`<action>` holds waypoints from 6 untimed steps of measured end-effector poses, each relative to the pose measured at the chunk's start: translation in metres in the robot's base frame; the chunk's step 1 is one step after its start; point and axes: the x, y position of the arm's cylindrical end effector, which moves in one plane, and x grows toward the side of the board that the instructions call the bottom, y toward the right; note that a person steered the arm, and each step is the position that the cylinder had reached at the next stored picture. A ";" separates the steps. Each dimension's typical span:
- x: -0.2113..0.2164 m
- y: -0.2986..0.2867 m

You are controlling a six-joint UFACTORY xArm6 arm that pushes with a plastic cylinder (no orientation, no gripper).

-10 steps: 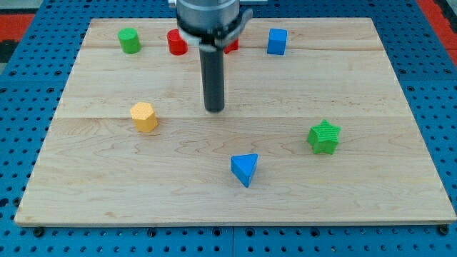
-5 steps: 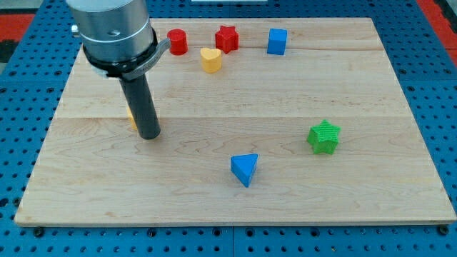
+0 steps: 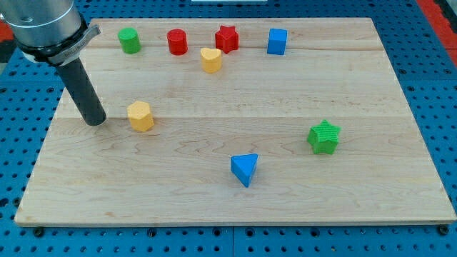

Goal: Move the yellow hexagon to the center

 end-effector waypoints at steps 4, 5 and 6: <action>-0.006 0.117; -0.008 0.124; -0.008 0.138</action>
